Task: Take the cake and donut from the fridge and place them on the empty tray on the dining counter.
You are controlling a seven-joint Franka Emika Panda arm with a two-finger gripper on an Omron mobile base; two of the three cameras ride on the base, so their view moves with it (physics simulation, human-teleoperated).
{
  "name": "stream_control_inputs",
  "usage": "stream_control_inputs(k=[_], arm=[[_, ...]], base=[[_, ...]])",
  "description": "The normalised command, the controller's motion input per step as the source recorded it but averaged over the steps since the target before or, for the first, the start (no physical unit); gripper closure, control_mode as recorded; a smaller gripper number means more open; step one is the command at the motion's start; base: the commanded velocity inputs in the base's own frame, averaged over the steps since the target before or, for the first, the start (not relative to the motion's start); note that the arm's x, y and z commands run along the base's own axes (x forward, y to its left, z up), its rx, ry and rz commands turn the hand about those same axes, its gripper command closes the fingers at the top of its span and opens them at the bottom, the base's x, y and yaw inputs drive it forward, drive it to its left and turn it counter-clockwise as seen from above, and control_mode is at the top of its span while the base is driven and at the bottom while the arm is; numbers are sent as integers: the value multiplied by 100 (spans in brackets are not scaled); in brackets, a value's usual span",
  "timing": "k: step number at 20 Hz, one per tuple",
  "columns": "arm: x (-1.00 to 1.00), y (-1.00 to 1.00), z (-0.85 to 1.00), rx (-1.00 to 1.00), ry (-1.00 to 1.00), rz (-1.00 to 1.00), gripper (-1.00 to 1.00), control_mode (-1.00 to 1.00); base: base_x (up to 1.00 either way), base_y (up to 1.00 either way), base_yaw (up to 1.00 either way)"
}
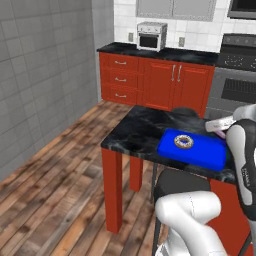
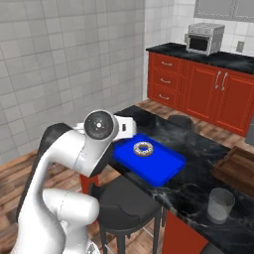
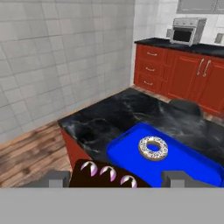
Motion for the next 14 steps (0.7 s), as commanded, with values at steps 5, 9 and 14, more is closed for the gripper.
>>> stream_control_inputs(k=[5, 9, 14], arm=[[71, -48, -63, 0, 0, -6, 100, -100], [64, -65, -68, 0, 0, -7, 100, -100], [60, -53, -46, 0, 14, -9, 100, -100]], base=[[0, 0, 0], [0, 0, 0], [0, 0, 0]])
